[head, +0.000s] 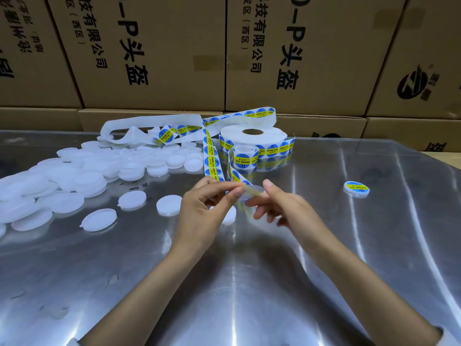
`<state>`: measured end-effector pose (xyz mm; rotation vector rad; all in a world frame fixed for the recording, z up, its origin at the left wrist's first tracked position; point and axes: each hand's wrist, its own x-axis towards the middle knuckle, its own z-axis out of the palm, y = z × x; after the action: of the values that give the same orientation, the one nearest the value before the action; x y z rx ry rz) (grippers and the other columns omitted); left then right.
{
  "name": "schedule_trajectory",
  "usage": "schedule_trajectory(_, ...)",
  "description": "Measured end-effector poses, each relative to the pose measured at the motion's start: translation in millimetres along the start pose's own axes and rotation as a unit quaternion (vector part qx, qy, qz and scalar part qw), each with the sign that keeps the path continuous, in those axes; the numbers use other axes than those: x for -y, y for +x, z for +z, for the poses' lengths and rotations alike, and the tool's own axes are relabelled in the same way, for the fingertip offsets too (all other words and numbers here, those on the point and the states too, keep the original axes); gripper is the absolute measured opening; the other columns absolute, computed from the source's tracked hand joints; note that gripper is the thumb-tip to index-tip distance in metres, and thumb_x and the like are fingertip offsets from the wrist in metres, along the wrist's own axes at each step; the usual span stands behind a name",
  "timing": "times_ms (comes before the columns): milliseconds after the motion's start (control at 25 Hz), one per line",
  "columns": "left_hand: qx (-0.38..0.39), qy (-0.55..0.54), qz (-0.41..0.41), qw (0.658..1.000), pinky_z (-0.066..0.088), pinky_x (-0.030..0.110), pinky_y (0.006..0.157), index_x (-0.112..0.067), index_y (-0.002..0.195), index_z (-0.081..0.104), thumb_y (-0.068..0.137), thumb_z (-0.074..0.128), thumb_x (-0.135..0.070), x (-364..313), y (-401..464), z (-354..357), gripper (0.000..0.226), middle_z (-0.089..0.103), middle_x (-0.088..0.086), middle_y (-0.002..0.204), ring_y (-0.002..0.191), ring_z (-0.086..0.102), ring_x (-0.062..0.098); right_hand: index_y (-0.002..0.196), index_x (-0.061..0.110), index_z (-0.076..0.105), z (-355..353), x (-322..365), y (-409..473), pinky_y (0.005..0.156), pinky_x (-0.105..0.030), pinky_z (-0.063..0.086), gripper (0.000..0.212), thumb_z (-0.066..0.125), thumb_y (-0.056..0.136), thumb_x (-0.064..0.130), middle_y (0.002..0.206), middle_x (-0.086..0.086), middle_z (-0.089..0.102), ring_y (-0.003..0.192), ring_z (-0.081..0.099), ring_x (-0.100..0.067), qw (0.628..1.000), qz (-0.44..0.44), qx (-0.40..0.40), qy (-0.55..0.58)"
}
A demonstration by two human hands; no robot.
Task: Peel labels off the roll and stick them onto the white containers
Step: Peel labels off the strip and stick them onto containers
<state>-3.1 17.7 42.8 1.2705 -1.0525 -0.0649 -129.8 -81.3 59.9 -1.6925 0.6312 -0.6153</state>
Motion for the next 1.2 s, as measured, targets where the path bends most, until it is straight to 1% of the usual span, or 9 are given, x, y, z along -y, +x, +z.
schedule_trajectory(80,0.014,0.004,0.0,1.0,0.036,0.01,0.06,-0.031,0.085,0.073,0.074,0.067,-0.03,2.0,-0.2,0.2,0.012,0.058,-0.017,0.069,0.064,0.051,0.0,0.077,0.022,0.074,0.8,-1.9,0.9,0.058,-0.023,0.03,0.051,0.038,0.092,0.054,0.067,0.007,0.067,0.053,0.047,-0.004,0.99,0.105,0.058,0.075)
schedule_trajectory(160,0.033,0.021,0.014,0.999,0.038,0.013,0.062,-0.031,0.086,0.074,0.074,0.067,-0.029,4.4,-0.8,-1.5,0.013,0.059,-0.013,0.073,0.066,0.052,0.002,0.071,0.023,0.073,-0.3,-6.1,2.8,0.059,-0.025,0.031,0.041,0.048,0.088,0.051,0.069,0.007,0.067,0.054,0.049,-0.005,0.975,0.153,0.057,0.149)
schedule_trajectory(400,0.129,0.217,0.138,0.958,0.044,0.023,0.069,-0.026,0.098,0.075,0.08,0.069,-0.032,17.2,-3.8,-5.4,0.02,0.052,-0.018,0.085,0.08,0.053,0.003,0.075,0.02,0.069,-4.7,-19.0,7.4,0.054,-0.022,0.035,0.016,0.059,0.087,0.024,0.064,0.01,0.058,0.055,0.049,-0.004,0.976,0.144,-0.034,0.159)
schedule_trajectory(560,0.135,0.273,0.056,0.951,0.045,0.028,0.085,-0.028,0.126,0.058,0.077,0.069,-0.047,30.4,-3.8,-9.2,0.053,0.057,-0.009,0.109,0.097,0.051,0.004,0.078,0.019,0.069,-5.0,-19.5,7.9,0.054,-0.021,0.035,0.014,0.06,0.087,0.024,0.062,0.013,0.06,0.06,0.049,-0.005,0.98,0.122,-0.068,0.139)
schedule_trajectory(640,0.152,0.358,-0.018,0.921,0.037,0.03,0.099,-0.025,0.139,0.044,0.079,0.067,-0.051,41.0,-2.2,-11.7,0.069,0.051,-0.005,0.13,0.118,0.047,0.014,0.08,0.02,0.069,-4.6,-19.4,7.2,0.055,-0.02,0.037,0.012,0.06,0.087,0.025,0.06,0.016,0.062,0.065,0.052,-0.005,0.981,0.119,-0.07,0.138)
schedule_trajectory(760,0.177,0.444,-0.081,0.875,0.031,0.032,0.106,-0.024,0.141,0.04,0.08,0.056,-0.064,51.0,-3.0,-13.4,0.075,0.045,-0.004,0.141,0.128,0.04,0.018,0.083,0.02,0.07,-2.7,-22.5,7.1,0.062,-0.021,0.04,0.01,0.063,0.086,0.027,0.068,0.015,0.066,0.075,0.055,-0.006,0.981,0.116,-0.059,0.141)
schedule_trajectory(1000,0.141,0.433,-0.103,0.884,0.038,0.031,0.098,-0.031,0.127,0.054,0.077,0.061,-0.063,52.7,0.2,-11.7,0.06,0.052,-0.006,0.13,0.12,0.046,0.018,0.09,0.019,0.072,0.0,-27.5,7.1,0.074,-0.024,0.043,0.015,0.064,0.086,0.03,0.094,0.002,0.073,0.094,0.059,-0.011,0.985,0.094,-0.021,0.14)
schedule_trajectory(1120,0.103,0.361,-0.097,0.922,0.04,0.031,0.095,-0.027,0.121,0.059,0.072,0.075,-0.049,50.5,1.5,-12.2,0.056,0.057,-0.004,0.122,0.114,0.05,0.019,0.094,0.017,0.072,0.5,-29.3,7.7,0.081,-0.025,0.044,0.017,0.063,0.087,0.029,0.105,-0.003,0.072,0.101,0.06,-0.012,0.985,0.089,-0.017,0.149)
schedule_trajectory(1200,0.088,0.31,-0.048,0.945,0.035,0.022,0.092,-0.023,0.122,0.06,0.067,0.081,-0.04,44.7,0.3,-11.0,0.061,0.055,-0.006,0.115,0.11,0.049,0.017,0.094,0.018,0.071,-0.2,-29.7,7.5,0.084,-0.026,0.045,0.015,0.062,0.088,0.028,0.101,0.001,0.073,0.099,0.062,-0.009,0.982,0.088,-0.011,0.166)
